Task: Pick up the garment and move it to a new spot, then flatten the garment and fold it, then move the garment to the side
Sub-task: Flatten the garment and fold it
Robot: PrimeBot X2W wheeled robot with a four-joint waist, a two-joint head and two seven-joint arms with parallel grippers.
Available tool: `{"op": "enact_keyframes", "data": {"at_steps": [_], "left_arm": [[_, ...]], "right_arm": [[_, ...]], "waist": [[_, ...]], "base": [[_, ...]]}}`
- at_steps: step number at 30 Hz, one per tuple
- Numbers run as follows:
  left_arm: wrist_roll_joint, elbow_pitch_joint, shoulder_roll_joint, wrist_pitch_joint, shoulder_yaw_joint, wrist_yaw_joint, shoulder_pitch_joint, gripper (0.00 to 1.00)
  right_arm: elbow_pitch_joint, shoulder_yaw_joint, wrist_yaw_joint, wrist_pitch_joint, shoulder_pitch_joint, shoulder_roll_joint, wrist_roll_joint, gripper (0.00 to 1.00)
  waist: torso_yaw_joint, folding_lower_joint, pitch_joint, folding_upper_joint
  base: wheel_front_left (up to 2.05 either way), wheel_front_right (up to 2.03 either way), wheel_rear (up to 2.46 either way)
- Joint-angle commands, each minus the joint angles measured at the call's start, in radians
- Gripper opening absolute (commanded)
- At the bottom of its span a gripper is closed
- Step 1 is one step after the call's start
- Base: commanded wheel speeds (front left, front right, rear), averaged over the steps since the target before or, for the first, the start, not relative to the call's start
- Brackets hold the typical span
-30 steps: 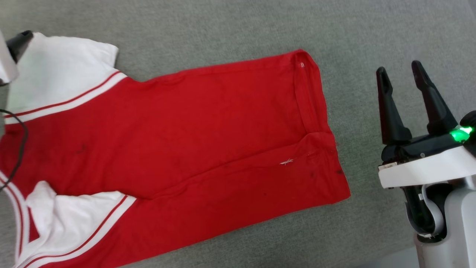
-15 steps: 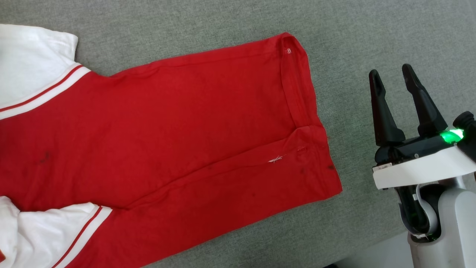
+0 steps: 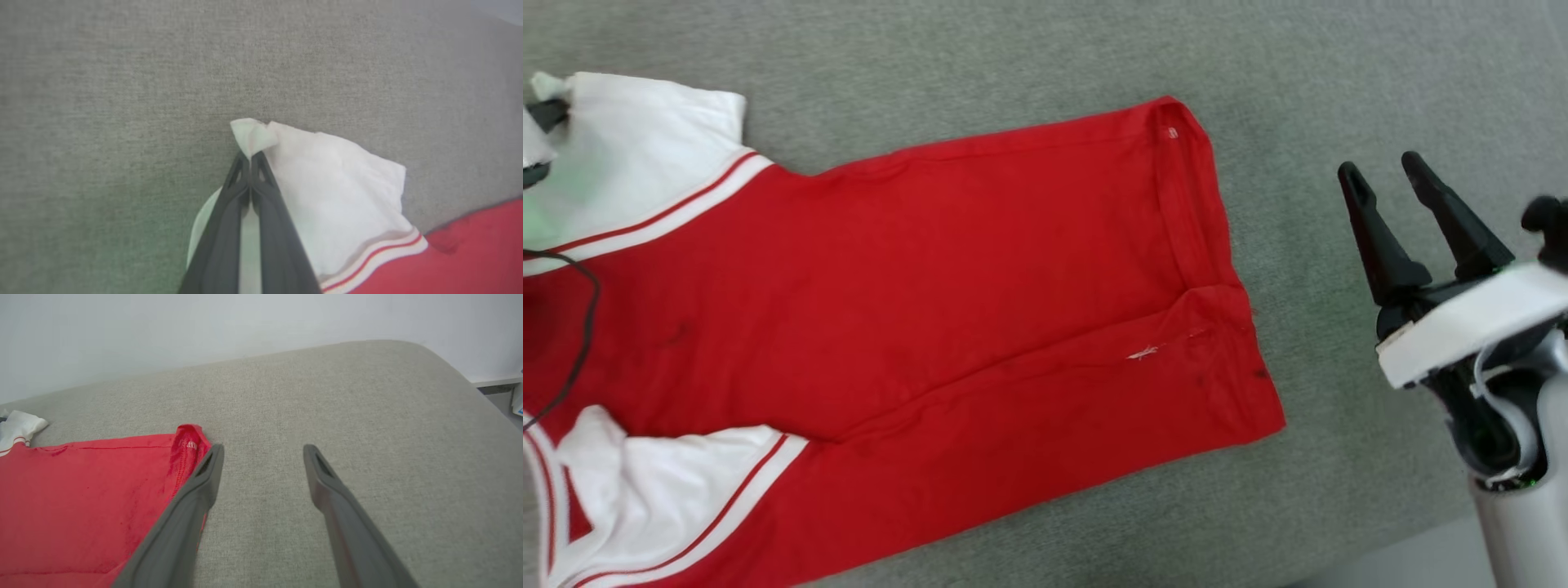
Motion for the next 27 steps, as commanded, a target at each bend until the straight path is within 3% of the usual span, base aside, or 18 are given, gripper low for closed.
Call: {"op": "enact_keyframes", "data": {"at_steps": [1, 12, 20, 25, 26, 27], "left_arm": [[0.007, -0.01, -0.018, -0.026, -0.007, -0.016, -0.007, 0.0], [0.04, -0.061, -0.102, -0.095, -0.063, -0.083, -0.082, 0.0], [0.058, -0.069, -0.147, -0.12, -0.094, -0.105, -0.125, 0.0], [0.062, -0.049, -0.157, -0.142, -0.103, -0.122, -0.127, 0.0], [0.061, -0.045, -0.159, -0.147, -0.103, -0.127, -0.125, 0.0], [0.06, -0.041, -0.161, -0.151, -0.105, -0.129, -0.122, 0.0]], "right_arm": [[0.04, 0.01, 0.0, 0.056, -0.041, -0.026, 0.028, 1.0], [0.244, 0.132, 0.0, 0.382, -0.293, -0.118, 0.139, 1.0], [0.45, 0.2, 0.0, 0.559, -0.474, -0.114, 0.145, 1.0], [0.567, 0.242, 0.0, 0.683, -0.484, -0.099, 0.14, 1.0], [0.584, 0.242, -0.001, 0.703, -0.483, -0.093, 0.142, 0.36], [0.596, 0.242, -0.001, 0.721, -0.485, -0.09, 0.14, 0.03]], "waist": [[0.037, -0.0001, -0.028, 0.0], [0.158, -0.0001, -0.024, 0.0], [0.213, -0.0001, 0.016, 0.0], [0.228, -0.0001, 0.019, 0.0], [0.23, -0.0001, 0.018, 0.0], [0.232, -0.0001, 0.017, 0.0]], "base": [[0.0, 0.0, 0.0], [0.0, 0.0, 0.0], [0.0, 0.0, 0.0], [0.0, 0.0, 0.0], [0.0, 0.0, 0.0], [0.0, 0.0, 0.0]]}}
